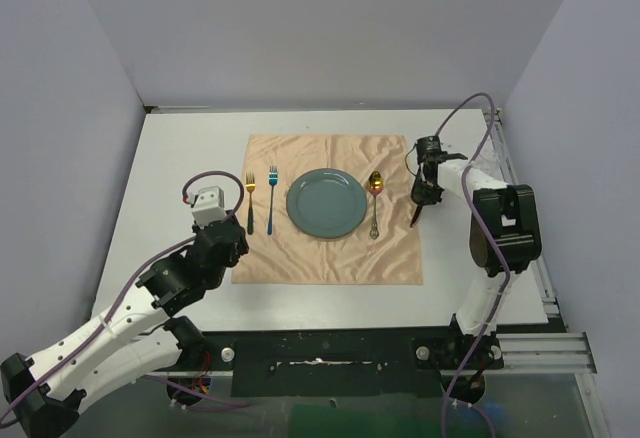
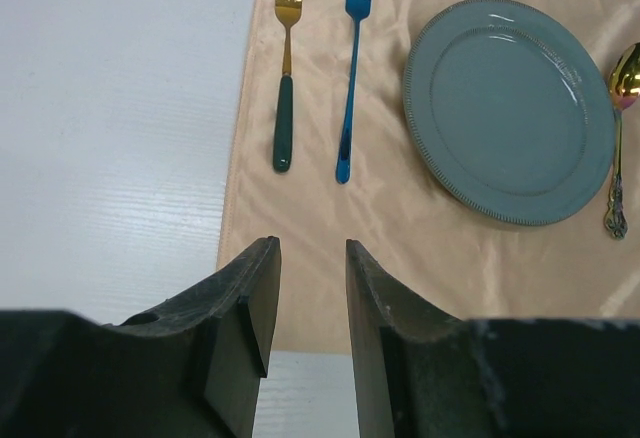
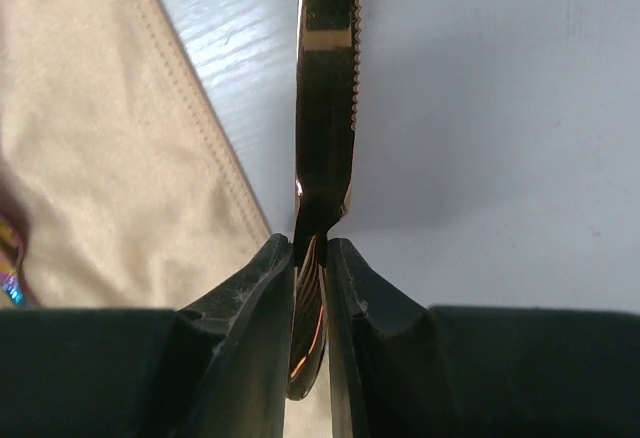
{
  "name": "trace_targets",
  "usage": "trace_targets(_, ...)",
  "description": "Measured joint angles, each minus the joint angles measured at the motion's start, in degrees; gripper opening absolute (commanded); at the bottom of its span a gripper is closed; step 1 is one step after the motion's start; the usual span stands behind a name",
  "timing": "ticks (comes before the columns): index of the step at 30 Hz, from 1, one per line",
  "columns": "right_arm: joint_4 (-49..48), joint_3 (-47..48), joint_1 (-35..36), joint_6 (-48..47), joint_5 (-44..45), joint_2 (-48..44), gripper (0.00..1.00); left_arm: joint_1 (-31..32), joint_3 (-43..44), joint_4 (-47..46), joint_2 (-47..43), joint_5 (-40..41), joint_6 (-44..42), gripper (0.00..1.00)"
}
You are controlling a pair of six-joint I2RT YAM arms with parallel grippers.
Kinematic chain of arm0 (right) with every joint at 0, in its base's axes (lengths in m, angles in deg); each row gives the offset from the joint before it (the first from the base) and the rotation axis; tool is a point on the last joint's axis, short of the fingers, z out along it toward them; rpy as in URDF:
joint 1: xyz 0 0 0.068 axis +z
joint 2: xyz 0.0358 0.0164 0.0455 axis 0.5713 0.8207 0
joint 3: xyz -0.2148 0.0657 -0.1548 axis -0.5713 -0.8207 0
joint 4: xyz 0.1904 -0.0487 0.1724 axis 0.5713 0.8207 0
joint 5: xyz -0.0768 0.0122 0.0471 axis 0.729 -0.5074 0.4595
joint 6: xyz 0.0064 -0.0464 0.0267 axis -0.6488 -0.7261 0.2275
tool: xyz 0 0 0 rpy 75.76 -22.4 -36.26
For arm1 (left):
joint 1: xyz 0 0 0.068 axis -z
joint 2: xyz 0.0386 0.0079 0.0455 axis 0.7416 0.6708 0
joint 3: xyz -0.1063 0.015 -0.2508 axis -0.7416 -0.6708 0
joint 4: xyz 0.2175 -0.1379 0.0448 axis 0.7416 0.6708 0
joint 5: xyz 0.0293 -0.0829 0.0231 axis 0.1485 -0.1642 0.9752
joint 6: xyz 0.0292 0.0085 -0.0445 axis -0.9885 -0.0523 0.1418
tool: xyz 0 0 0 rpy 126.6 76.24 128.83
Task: Set the dinner table for one person
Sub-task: Adjust the knife on the napkin.
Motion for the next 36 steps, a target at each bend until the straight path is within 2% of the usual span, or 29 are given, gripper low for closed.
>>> trace_targets(10,3.80,0.33,5.79,-0.39,0.63,-7.13,0.00,0.00,-0.35,-0.02,0.52,-0.02,0.17,0.31)
trace_targets(17,5.22,1.16,8.63,-2.67,-0.39,-6.47,0.00,0.00,-0.35,0.44,-0.11,-0.02,1.01,0.31)
trace_targets(24,6.23,4.09,8.66,-6.88,-2.23,-3.56,0.00,0.00,-0.35,1.05,-2.78,0.00,1.49,0.31)
trace_targets(36,7.58,4.44,8.68,-10.93,-4.35,-2.16,0.00,0.00,-0.35,1.62,-1.49,0.00,1.64,0.31)
